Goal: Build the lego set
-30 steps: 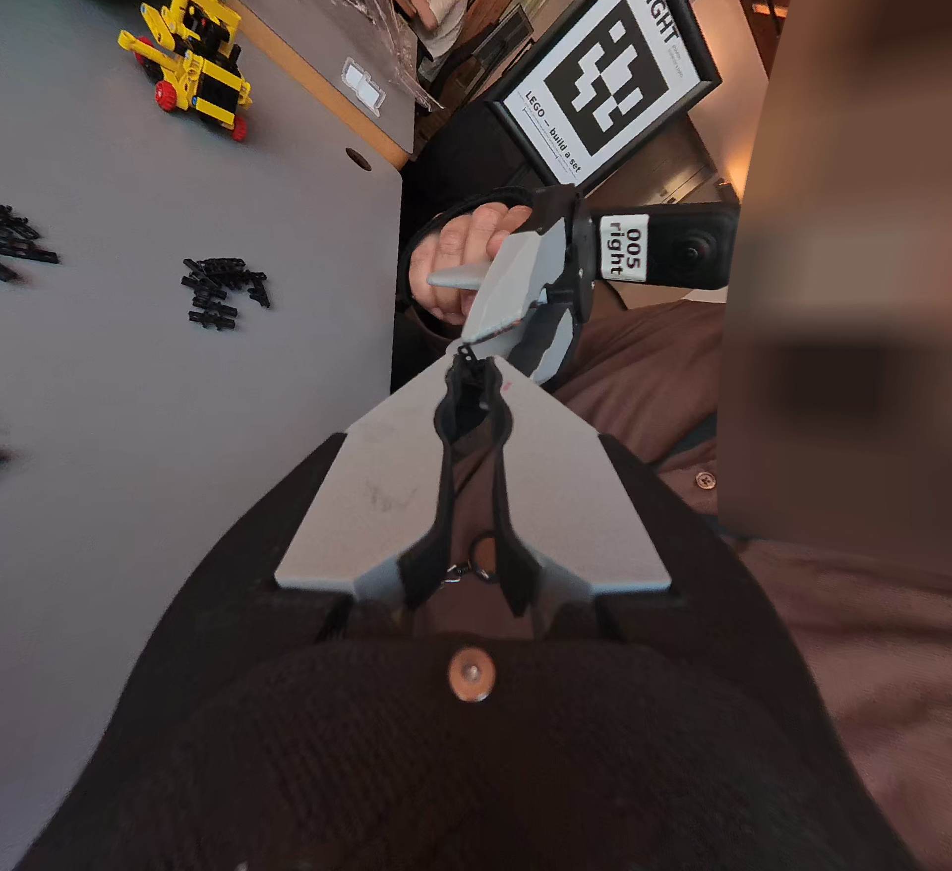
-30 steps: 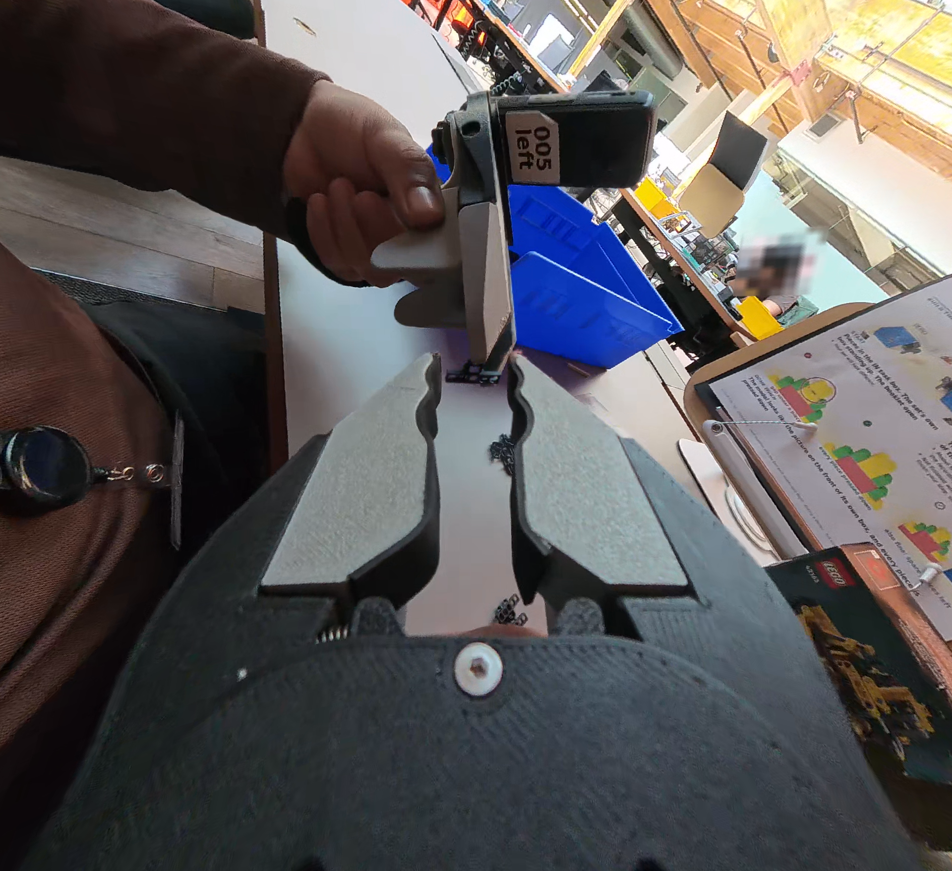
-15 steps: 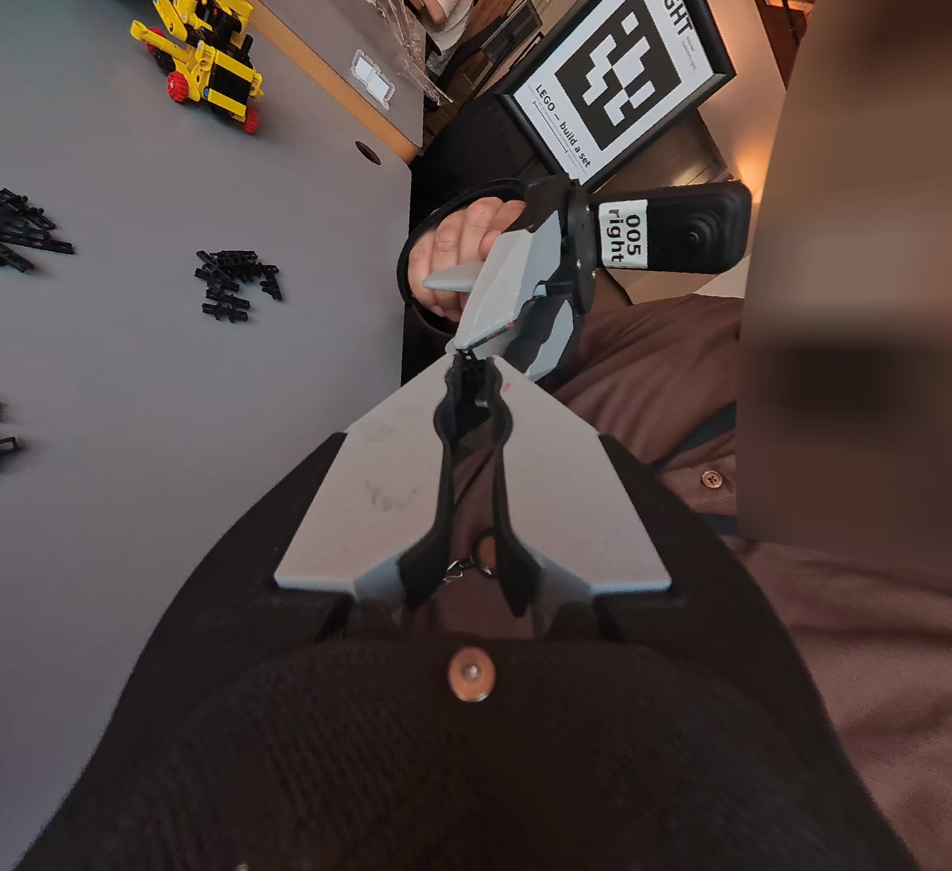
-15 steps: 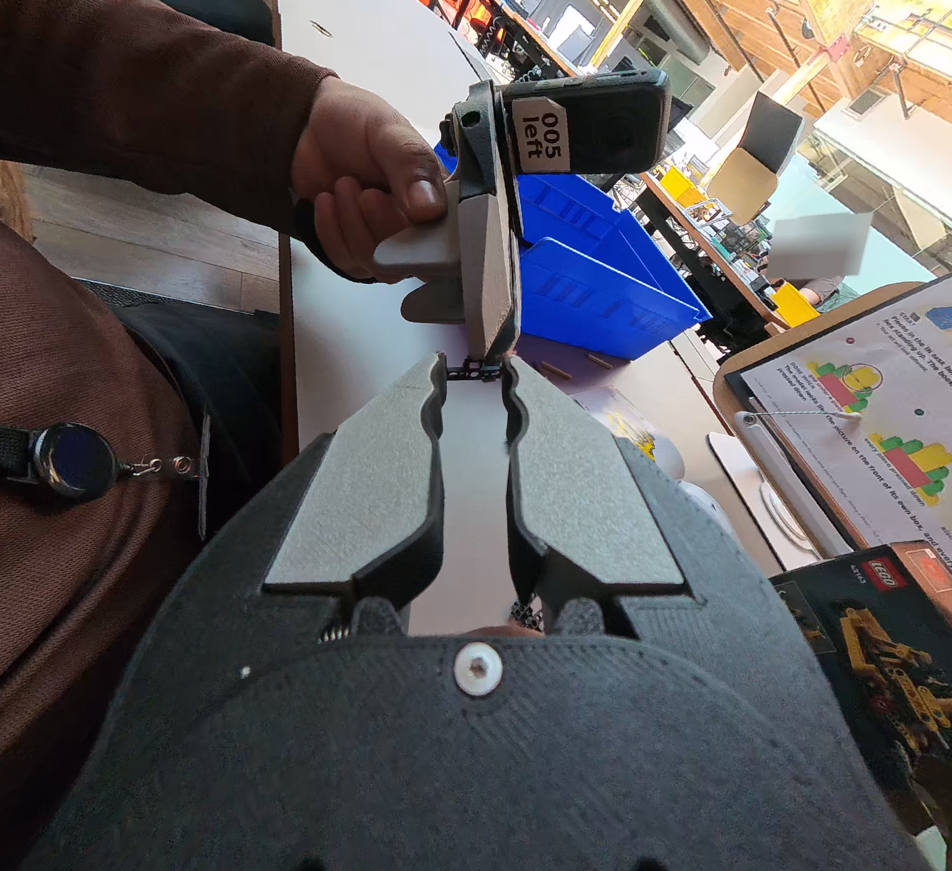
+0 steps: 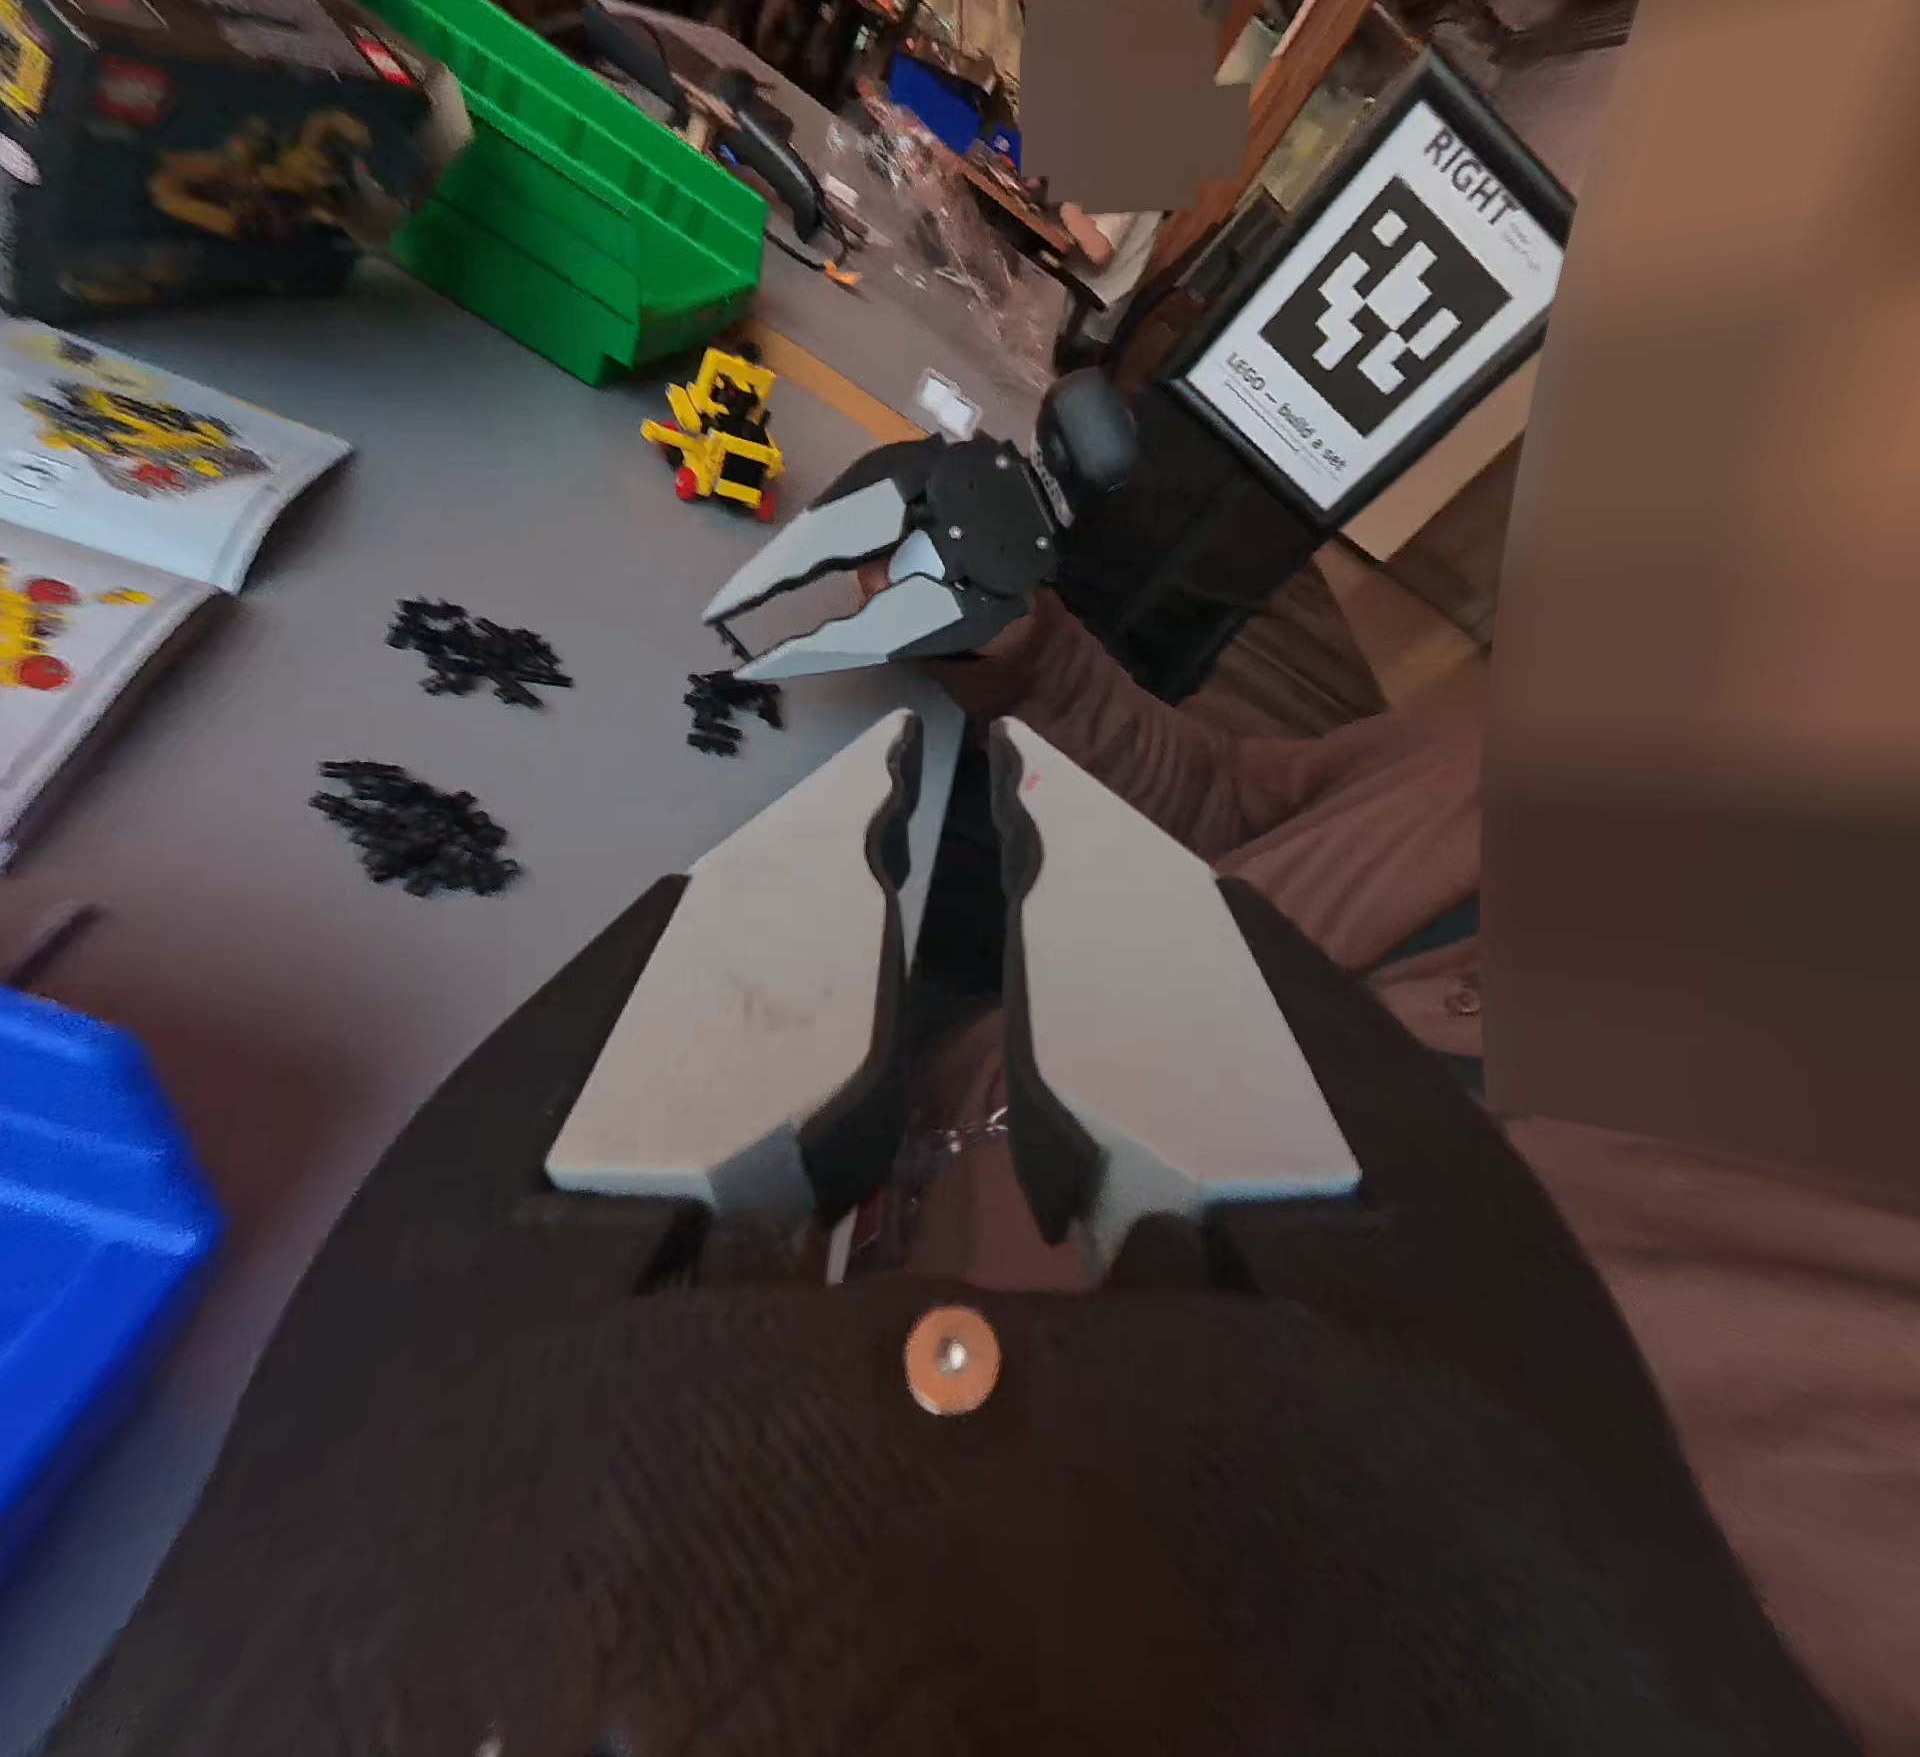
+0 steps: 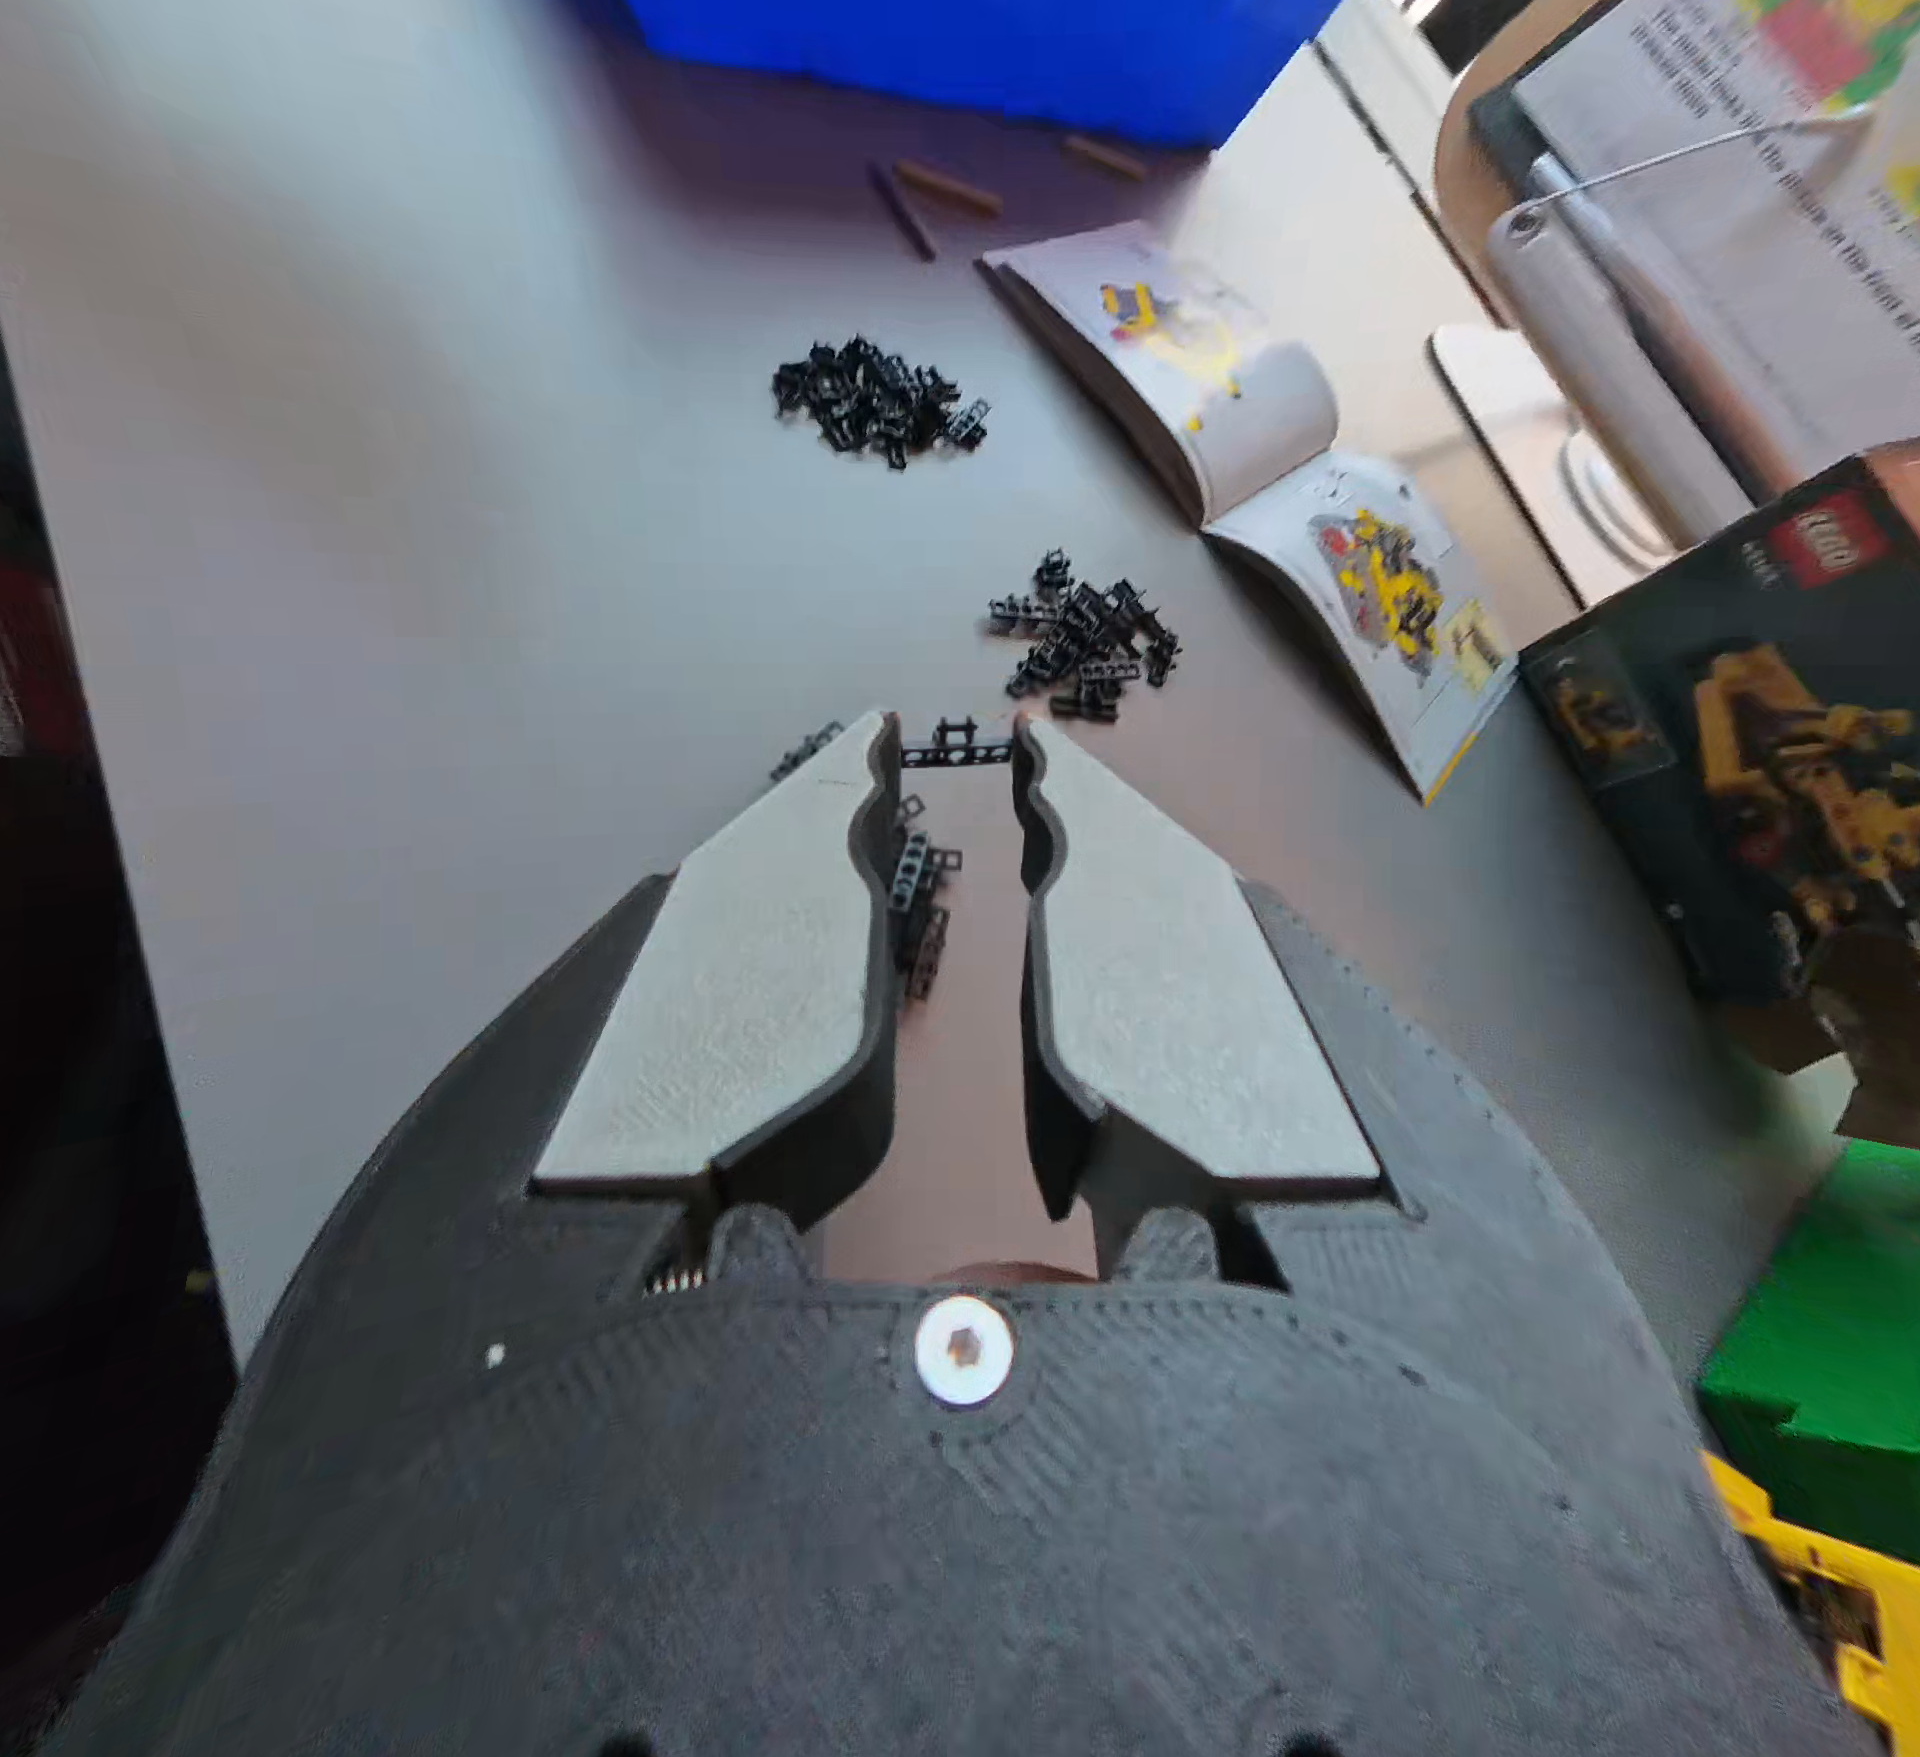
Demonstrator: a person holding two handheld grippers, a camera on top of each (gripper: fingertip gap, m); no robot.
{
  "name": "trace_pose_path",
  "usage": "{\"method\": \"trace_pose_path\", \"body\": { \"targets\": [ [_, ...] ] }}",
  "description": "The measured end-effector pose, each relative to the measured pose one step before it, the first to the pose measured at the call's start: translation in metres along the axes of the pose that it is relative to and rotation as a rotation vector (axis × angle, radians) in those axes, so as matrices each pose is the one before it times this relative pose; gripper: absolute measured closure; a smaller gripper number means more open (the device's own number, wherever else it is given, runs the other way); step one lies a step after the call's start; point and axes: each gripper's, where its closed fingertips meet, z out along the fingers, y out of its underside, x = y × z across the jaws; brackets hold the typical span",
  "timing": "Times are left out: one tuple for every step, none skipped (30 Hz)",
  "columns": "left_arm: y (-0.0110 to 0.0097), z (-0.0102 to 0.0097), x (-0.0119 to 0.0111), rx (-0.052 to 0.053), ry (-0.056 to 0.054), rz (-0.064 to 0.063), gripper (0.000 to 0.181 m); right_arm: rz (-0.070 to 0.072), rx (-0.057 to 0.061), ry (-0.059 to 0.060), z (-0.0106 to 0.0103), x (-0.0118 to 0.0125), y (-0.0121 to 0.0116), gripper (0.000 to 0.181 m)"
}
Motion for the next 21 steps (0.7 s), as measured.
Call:
{"method": "trace_pose_path", "body": {
  "targets": [
    [-0.0049,-0.00914,-0.00156,0.0187,-0.036,0.0204,0.172,-0.0002,-0.0237,-0.0177,0.00015,-0.00166,0.00517,0.163],
    [-0.0036,-0.00813,-0.00296,0.0139,-0.0344,0.0141,0.171,0.0028,-0.0292,-0.0177,0.0003,-0.00204,0.00513,0.163],
    [-0.00235,-0.00721,-0.00357,0.0095,-0.0295,0.0088,0.171,0.0036,-0.0291,-0.019,0.00048,-0.00264,0.00458,0.163],
    [-0.00154,-0.00617,-0.00403,0.0061,-0.0255,0.0033,0.17,0.001,-0.0234,-0.0175,0.00039,-0.00296,0.00365,0.163],
    [-0.0009,-0.00573,-0.00414,0.0026,-0.0209,-0.0017,0.168,-0.0011,-0.0171,-0.0124,0.00063,-0.00251,0.00274,0.16],
    [-0.00106,-0.00589,-0.00437,0.0016,-0.0202,-0.0043,0.165,-0.0024,-0.013,-0.0049,0.00066,-0.00155,0.00202,0.159],
    [-0.00244,-0.00652,-0.00529,0.0096,-0.0274,-0.0018,0.165,-0.004,-0.0121,0.0002,0.00053,-0.00064,0.00181,0.158],
    [-0.00333,-0.00708,-0.00618,0.0153,-0.0359,0.0038,0.165,-0.0048,-0.0092,0.0062,0.0003,0.0003,0.00139,0.157],
    [-0.00345,-0.00735,-0.00631,0.0151,-0.037,0.0064,0.165,-0.0034,-0.0023,0.0059,-0.00024,0.00064,0.00047,0.157],
    [-0.00314,-0.0072,-0.00592,0.0132,-0.0343,0.0047,0.165,0.0014,0.0039,-0.0009,-0.00046,0.00004,-0.00044,0.157],
    [-0.00284,-0.00665,-0.00547,0.0117,-0.0312,0.0032,0.164,0.0051,0.0074,-0.0036,-0.0008,0.00006,-0.00093,0.157],
    [-0.00172,-0.00623,-0.00684,0.0036,-0.0405,0.0036,0.164,0.0051,0.0103,-0.0009,-0.00104,0.00048,-0.00134,0.157],
    [-0.00089,-0.00609,-0.00916,-0.0021,-0.0566,0.0082,0.163,0.0055,0.0136,0.0013,-0.00161,0.00105,-0.00181,0.157],
    [-0.00053,-0.00572,-0.0116,-0.0059,-0.0716,0.0142,0.163,0.0074,0.0176,0.0036,-0.0018,0.00123,-0.00257,0.157],
    [-0.00052,-0.00525,-0.01361,-0.0067,-0.0829,0.0188,0.163,0.009,0.0211,0.0031,-0.00182,0.00117,-0.00314,0.157],
    [-0.00037,-0.00406,-0.01509,-0.0087,-0.0861,0.0211,0.163,0.0101,0.0229,0.001,-0.00164,0.00091,-0.00361,0.157],
    [0.00019,-0.00214,-0.01492,-0.0148,-0.077,0.0204,0.162,0.0103,0.0213,0.001,-0.00103,0.00075,-0.00356,0.157],
    [0.00059,-0.00012,-0.01455,-0.0186,-0.067,0.0136,0.161,0.0092,0.0165,0.0036,-0.00046,0.00108,-0.00298,0.158],
    [0.00004,0.00215,-0.01234,-0.0177,-0.0492,0.0067,0.16,0.0065,0.0097,0.0043,0.00019,0.00114,-0.00178,0.158],
    [-0.0002,0.00437,-0.00831,-0.0212,-0.0202,0.0042,0.158,0.0029,0.0037,0.0033,0.00064,0.00058,-0.00079,0.158],
    [0.00038,0.00608,-0.00646,-0.0303,-0.005,-0.0004,0.157,-0.0002,0.0004,0.0011,0.00083,0.00001,-0.0003,0.158]
  ]
}}
